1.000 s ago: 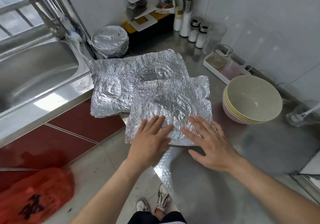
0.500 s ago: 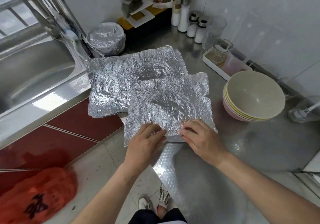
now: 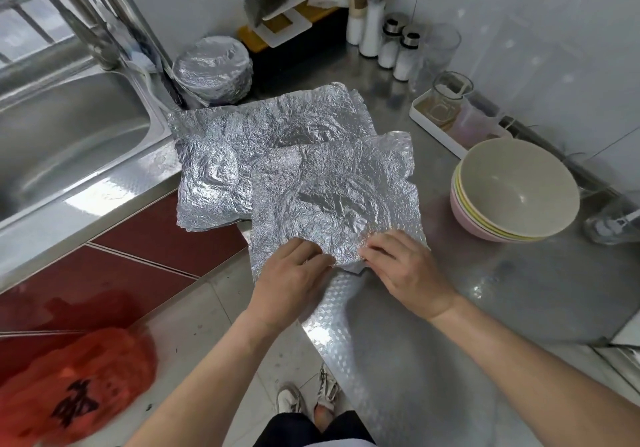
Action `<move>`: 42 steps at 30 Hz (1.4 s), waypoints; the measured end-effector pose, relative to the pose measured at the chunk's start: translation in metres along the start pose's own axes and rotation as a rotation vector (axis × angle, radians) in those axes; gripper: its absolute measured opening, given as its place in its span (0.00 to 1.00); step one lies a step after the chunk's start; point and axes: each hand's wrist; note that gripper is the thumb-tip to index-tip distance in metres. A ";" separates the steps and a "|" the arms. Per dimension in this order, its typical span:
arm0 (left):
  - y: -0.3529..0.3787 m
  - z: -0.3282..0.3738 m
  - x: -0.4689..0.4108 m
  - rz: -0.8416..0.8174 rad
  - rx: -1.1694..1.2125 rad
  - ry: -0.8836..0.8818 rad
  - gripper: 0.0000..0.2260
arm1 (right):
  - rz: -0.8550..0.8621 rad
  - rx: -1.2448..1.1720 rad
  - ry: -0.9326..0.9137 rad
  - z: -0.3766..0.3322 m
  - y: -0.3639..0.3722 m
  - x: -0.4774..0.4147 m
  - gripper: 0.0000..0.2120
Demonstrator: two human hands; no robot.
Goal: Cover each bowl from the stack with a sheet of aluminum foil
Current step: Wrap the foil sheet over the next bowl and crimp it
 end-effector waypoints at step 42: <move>0.008 0.029 0.019 -0.044 0.020 0.035 0.11 | -0.090 0.154 -0.108 -0.033 0.000 0.006 0.06</move>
Point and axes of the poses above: each hand's wrist, its own x-axis away from the middle knuckle, its own y-axis out of the palm, z = x × y, and after that the axes turned 5 degrees about y, right-handed
